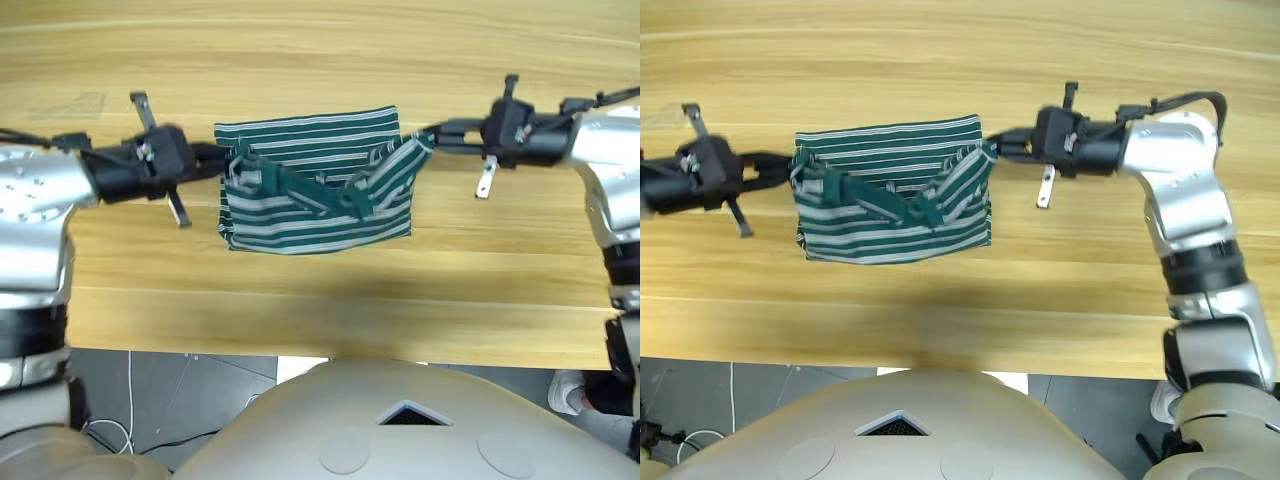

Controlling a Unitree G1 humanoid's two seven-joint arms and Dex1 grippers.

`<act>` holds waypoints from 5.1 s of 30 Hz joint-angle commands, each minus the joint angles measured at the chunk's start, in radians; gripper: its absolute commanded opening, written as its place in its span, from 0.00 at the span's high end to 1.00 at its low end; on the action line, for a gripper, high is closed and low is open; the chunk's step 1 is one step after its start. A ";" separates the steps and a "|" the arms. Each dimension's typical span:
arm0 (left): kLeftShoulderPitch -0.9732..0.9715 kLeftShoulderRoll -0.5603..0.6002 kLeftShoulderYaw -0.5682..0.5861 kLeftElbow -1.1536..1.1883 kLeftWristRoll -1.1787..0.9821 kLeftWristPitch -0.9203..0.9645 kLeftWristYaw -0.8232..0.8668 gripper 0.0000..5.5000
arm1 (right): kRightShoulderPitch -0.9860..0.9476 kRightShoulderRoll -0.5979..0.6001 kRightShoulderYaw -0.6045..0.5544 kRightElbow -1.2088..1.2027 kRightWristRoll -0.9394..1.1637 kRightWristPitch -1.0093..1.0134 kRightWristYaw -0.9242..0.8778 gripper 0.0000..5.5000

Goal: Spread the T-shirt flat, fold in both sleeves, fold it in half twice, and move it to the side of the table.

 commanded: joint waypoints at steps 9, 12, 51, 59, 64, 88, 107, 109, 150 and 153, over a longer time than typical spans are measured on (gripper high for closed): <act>-0.204 -0.165 -0.095 0.555 0.157 -0.218 0.086 0.99 | -0.298 0.283 0.024 0.758 -0.311 -0.305 -0.238 1.00; -0.199 -0.181 -0.083 0.587 0.145 -0.233 0.098 0.99 | -0.287 0.305 0.014 0.827 -0.338 -0.341 -0.275 1.00; -0.011 -0.467 0.179 0.119 0.003 -0.218 0.674 0.39 | -0.339 0.505 0.182 1.070 -0.762 -0.129 -0.748 0.76; 0.073 -0.469 0.127 0.006 0.032 -0.204 0.657 0.39 | -0.331 0.414 0.308 1.098 -0.899 -0.004 -0.811 0.76; 0.104 -0.467 0.128 -0.016 0.039 -0.203 0.663 0.39 | -0.293 0.217 0.329 1.055 -0.890 -0.187 -0.598 0.76; 0.090 -0.500 0.101 -0.103 0.045 -0.203 0.665 0.39 | 0.568 0.028 0.253 -0.512 -0.182 -0.086 -0.204 0.76; 0.139 -0.529 0.086 -0.168 0.053 -0.173 0.684 0.39 | 0.525 -0.202 0.207 -0.406 -0.412 -0.132 -0.023 0.76; 0.142 -0.537 0.077 -0.181 0.057 -0.168 0.687 0.39 | 0.506 -0.154 0.244 -0.409 -0.433 -0.129 -0.023 0.76; 0.605 -0.089 0.139 -0.335 0.699 -0.689 0.546 0.38 | 0.412 -0.149 -0.196 -0.170 -0.389 -0.645 -0.247 0.61; 0.625 -0.053 0.105 -0.273 0.754 -0.775 0.562 0.38 | 0.349 -0.177 -0.172 0.014 -0.564 -0.898 -0.322 0.52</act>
